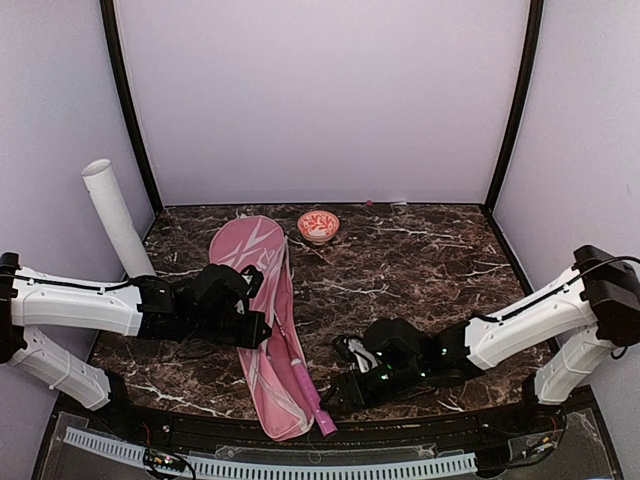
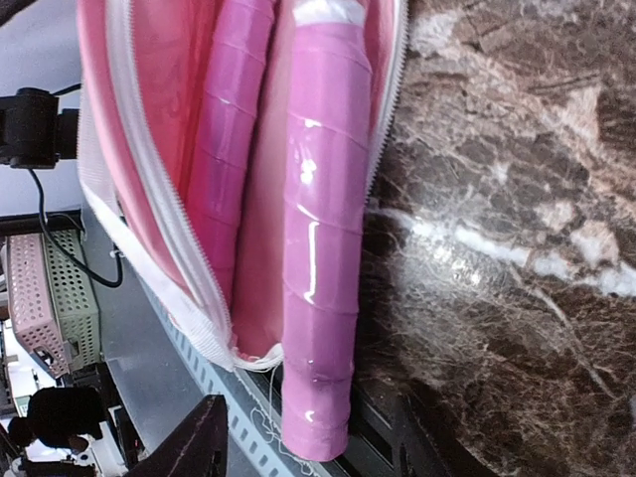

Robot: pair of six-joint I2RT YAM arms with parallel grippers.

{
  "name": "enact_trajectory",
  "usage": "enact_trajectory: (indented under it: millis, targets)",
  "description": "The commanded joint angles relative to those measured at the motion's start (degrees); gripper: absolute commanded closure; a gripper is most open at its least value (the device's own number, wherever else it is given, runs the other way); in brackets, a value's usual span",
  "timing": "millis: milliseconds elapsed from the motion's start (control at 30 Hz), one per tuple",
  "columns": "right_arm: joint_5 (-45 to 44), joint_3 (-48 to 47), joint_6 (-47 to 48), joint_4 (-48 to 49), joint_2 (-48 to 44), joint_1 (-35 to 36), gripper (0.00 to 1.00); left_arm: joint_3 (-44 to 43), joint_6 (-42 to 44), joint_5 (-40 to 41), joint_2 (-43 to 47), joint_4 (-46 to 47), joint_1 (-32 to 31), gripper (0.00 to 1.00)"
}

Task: Pack up the badminton gear
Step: Pick up the racket bag from the center of the board.

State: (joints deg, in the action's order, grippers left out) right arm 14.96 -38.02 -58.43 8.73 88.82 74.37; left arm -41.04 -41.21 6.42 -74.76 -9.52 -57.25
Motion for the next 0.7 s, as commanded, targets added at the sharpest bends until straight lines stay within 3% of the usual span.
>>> enact_trajectory:
  millis: [0,367,667]
  targets:
    - [1.6,-2.2,-1.0,2.4,3.2,1.3,0.45,0.5,0.0,0.1,1.8,1.2,0.3,1.00]
    - [3.3,-4.6,-2.3,3.2,9.4,2.8,0.54,0.5,0.2,-0.4,1.5,1.8,0.3,1.00]
    - [4.2,-5.9,-3.9,3.0,10.4,3.1,0.80,0.7,0.6,-0.7,1.5,1.8,0.3,1.00]
